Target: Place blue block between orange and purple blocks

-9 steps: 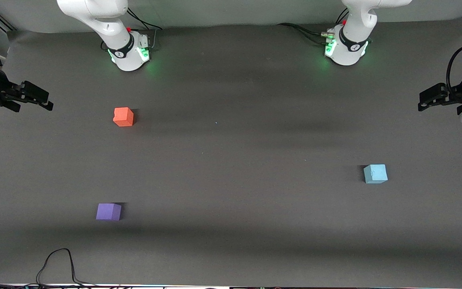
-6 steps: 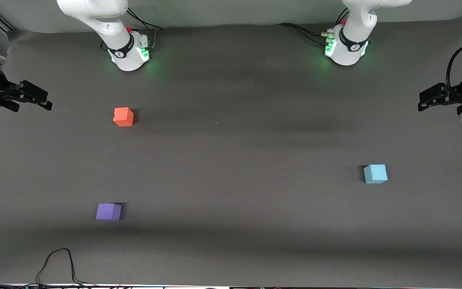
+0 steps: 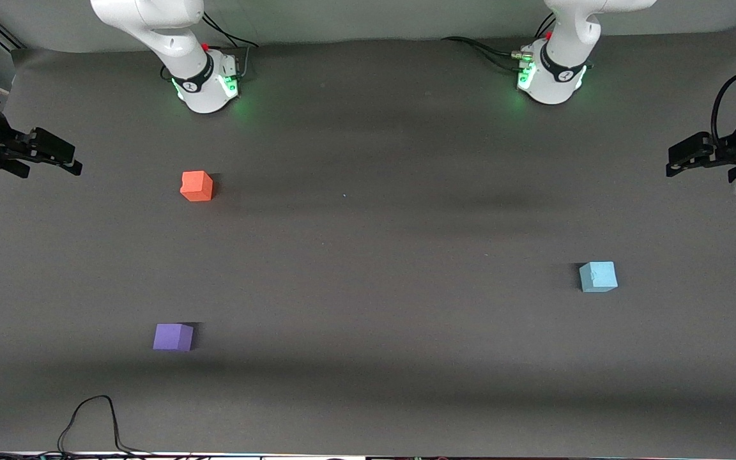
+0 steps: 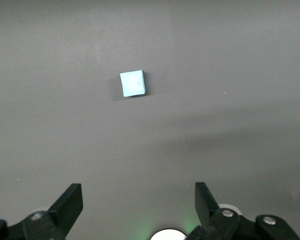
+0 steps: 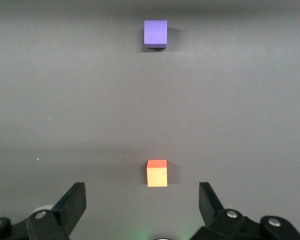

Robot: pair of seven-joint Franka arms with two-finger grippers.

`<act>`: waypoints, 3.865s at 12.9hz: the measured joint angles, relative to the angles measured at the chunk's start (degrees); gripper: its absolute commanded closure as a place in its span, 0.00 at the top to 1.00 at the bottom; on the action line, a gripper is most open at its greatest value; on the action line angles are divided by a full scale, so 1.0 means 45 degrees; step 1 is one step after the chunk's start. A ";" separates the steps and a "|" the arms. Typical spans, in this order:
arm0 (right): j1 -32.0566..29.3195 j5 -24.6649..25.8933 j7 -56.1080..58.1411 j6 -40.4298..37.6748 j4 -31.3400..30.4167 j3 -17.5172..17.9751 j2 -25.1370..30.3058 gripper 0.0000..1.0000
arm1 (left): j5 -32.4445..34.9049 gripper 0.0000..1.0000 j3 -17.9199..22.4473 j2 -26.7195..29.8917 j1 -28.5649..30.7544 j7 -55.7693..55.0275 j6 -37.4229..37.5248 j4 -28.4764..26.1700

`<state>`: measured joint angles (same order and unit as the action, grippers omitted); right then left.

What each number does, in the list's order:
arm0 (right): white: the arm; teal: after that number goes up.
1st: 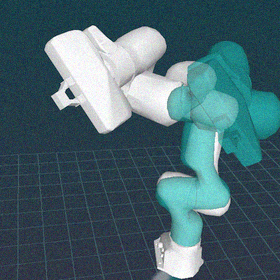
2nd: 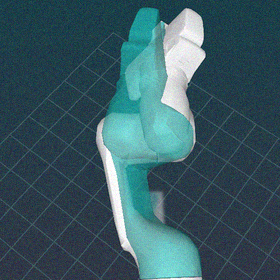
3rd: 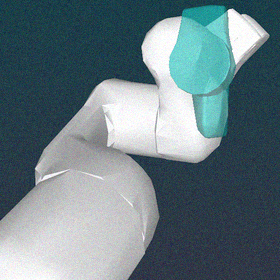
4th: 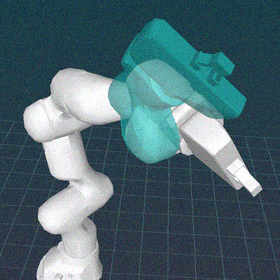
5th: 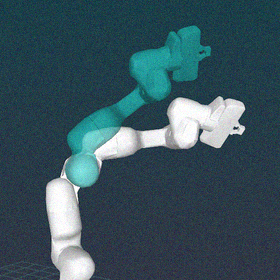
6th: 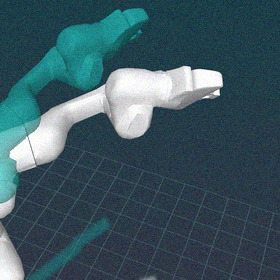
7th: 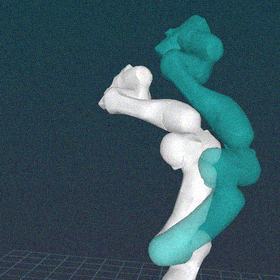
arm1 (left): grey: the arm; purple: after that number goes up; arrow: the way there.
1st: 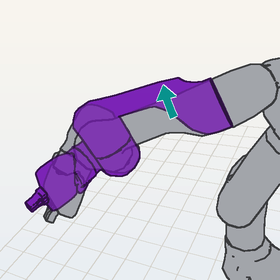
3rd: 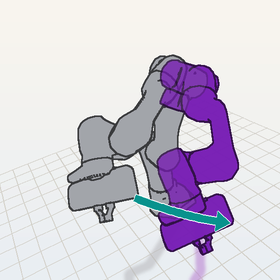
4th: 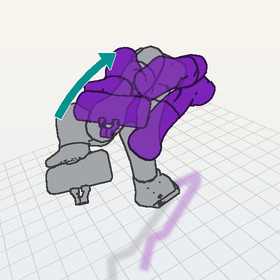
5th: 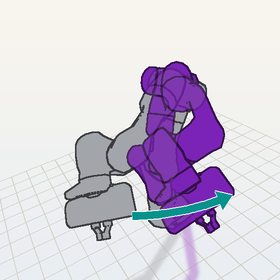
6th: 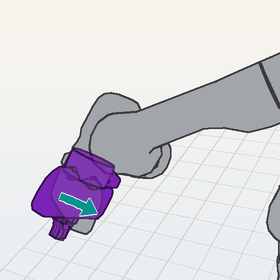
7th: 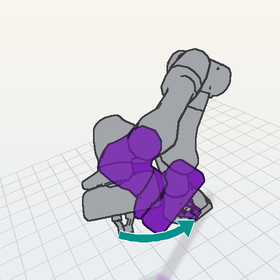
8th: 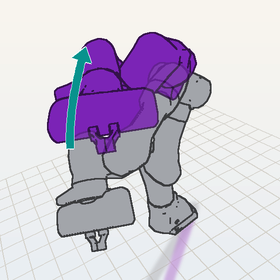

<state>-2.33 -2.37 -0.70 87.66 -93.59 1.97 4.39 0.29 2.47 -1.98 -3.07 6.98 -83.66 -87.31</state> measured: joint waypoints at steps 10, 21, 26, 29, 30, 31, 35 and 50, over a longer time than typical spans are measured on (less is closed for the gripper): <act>-0.0001 0.0000 0.0580 -0.0008 -0.0014 -0.0265 -0.0001 1.00 | 0.0104 1.00 0.0062 -0.0816 0.0748 0.0014 -0.6183 -0.4731; 0.0023 0.0000 0.0653 -0.0033 -0.0030 -0.0339 0.0000 1.00 | 0.0177 1.00 0.0027 -0.5734 0.0750 0.0018 -1.3518 -0.6125; 0.0024 0.0000 0.0653 -0.0037 -0.0032 -0.0340 0.0000 1.00 | 0.0175 0.38 -0.0007 -0.6158 0.0750 0.0009 -1.3810 -0.6177; 0.0023 0.0000 0.0653 -0.0038 -0.0031 -0.0340 0.0001 1.00 | 0.0165 0.36 -0.0006 -0.6159 0.0751 -0.0022 -1.3806 -0.6171; 0.0023 0.0000 0.0653 -0.0038 -0.0031 -0.0343 0.0004 1.00 | 0.0163 0.35 -0.0008 -0.6156 0.0750 -0.0023 -1.3804 -0.6152; 0.0023 0.0000 0.0654 -0.0048 -0.0031 -0.0349 0.0006 1.00 | 0.0163 0.35 -0.0008 -0.6154 0.0751 -0.0023 -1.3798 -0.6110; 0.0022 0.0000 0.0657 -0.0188 -0.0030 -0.0431 0.0012 1.00 | 0.0173 0.35 0.0025 -0.5661 0.0857 0.0002 -1.0701 -0.4546; 0.0033 0.0000 0.0668 -0.0203 -0.0024 -0.0512 0.0021 1.00 | 0.0059 0.36 -0.2210 -0.5083 -0.6288 -1.0763 -0.3185 0.2013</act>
<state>-2.18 -2.37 2.30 86.75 -93.70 -0.34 4.49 0.56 -7.48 -24.86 -31.37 -41.45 -97.99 -78.26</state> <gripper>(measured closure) 0.000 0.467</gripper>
